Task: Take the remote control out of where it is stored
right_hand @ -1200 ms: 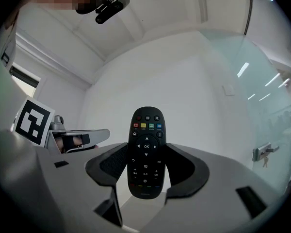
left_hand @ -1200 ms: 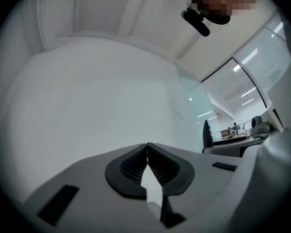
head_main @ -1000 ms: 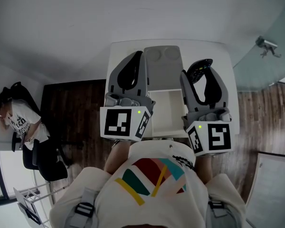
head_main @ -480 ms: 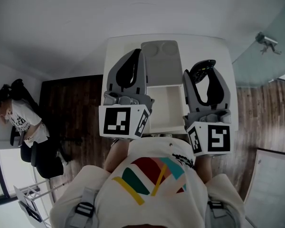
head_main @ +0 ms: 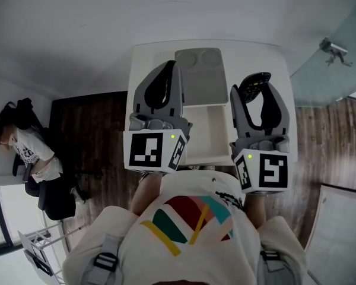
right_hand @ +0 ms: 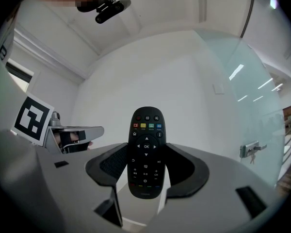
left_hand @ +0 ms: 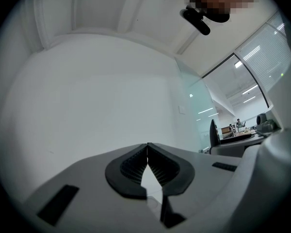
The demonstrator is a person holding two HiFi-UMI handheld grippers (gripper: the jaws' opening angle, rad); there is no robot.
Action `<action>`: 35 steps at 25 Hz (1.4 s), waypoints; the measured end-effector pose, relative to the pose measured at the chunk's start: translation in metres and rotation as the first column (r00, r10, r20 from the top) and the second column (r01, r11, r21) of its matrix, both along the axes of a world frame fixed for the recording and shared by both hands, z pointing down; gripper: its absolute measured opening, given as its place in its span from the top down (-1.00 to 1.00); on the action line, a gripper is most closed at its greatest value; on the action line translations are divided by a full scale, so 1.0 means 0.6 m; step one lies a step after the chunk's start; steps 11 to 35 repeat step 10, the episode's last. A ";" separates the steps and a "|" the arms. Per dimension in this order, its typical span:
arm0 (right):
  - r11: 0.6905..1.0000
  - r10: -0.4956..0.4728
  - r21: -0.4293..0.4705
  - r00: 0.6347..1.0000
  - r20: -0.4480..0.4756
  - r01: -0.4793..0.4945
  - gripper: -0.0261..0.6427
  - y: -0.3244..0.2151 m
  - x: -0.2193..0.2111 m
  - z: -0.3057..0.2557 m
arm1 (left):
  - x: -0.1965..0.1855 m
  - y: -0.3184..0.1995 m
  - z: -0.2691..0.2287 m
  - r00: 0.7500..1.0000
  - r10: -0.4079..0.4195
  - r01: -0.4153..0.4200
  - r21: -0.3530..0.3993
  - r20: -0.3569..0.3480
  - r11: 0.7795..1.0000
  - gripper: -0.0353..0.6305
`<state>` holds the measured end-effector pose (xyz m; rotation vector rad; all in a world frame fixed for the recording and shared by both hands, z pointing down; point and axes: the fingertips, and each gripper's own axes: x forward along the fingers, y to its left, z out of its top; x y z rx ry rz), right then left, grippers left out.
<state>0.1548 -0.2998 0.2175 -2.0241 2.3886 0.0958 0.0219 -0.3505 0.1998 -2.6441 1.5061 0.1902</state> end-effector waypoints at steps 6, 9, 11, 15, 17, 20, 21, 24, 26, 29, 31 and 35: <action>1.000 -0.005 -0.011 1.000 -0.007 0.005 0.18 -0.002 0.000 0.004 | 0.001 0.000 0.000 1.000 -0.002 0.002 -0.004 -0.001 1.000 0.87; 1.000 -0.005 -0.018 1.000 -0.016 0.005 0.18 -0.003 0.000 0.007 | 0.004 0.001 0.003 1.000 0.000 0.000 -0.005 0.000 1.000 0.87; 1.000 -0.005 -0.020 1.000 -0.018 0.005 0.18 -0.003 0.000 0.008 | 0.005 0.001 0.003 1.000 0.000 0.000 -0.006 0.000 1.000 0.87; 1.000 -0.005 -0.020 1.000 -0.018 0.005 0.18 -0.003 0.000 0.008 | 0.005 0.001 0.003 1.000 0.000 0.000 -0.006 0.000 1.000 0.87; 1.000 -0.005 -0.020 1.000 -0.018 0.005 0.18 -0.003 0.000 0.008 | 0.005 0.001 0.003 1.000 0.000 0.000 -0.006 0.000 1.000 0.87; 1.000 -0.005 -0.020 1.000 -0.018 0.005 0.18 -0.003 0.000 0.008 | 0.005 0.001 0.003 1.000 0.000 0.000 -0.006 0.000 1.000 0.87; 1.000 -0.005 -0.020 1.000 -0.018 0.005 0.18 -0.003 0.000 0.008 | 0.005 0.001 0.003 1.000 0.000 0.000 -0.006 0.000 1.000 0.87; 1.000 -0.005 -0.020 1.000 -0.018 0.005 0.18 -0.003 0.000 0.008 | 0.005 0.001 0.003 1.000 0.000 0.000 -0.006 0.000 1.000 0.87; 1.000 -0.005 -0.020 1.000 -0.018 0.005 0.18 -0.003 0.000 0.008 | 0.005 0.001 0.003 1.000 0.000 0.000 -0.006 0.000 1.000 0.87; 1.000 -0.005 -0.020 1.000 -0.018 0.005 0.18 -0.003 0.000 0.008 | 0.005 0.001 0.003 1.000 0.000 0.000 -0.006 0.000 1.000 0.87; 1.000 -0.005 -0.020 1.000 -0.018 0.005 0.18 -0.003 0.000 0.008 | 0.005 0.001 0.003 1.000 0.000 0.000 -0.006 0.000 1.000 0.87; 1.000 -0.005 -0.020 1.000 -0.018 0.005 0.18 -0.003 0.000 0.008 | 0.005 0.001 0.003 1.000 0.000 0.000 -0.006 0.000 1.000 0.87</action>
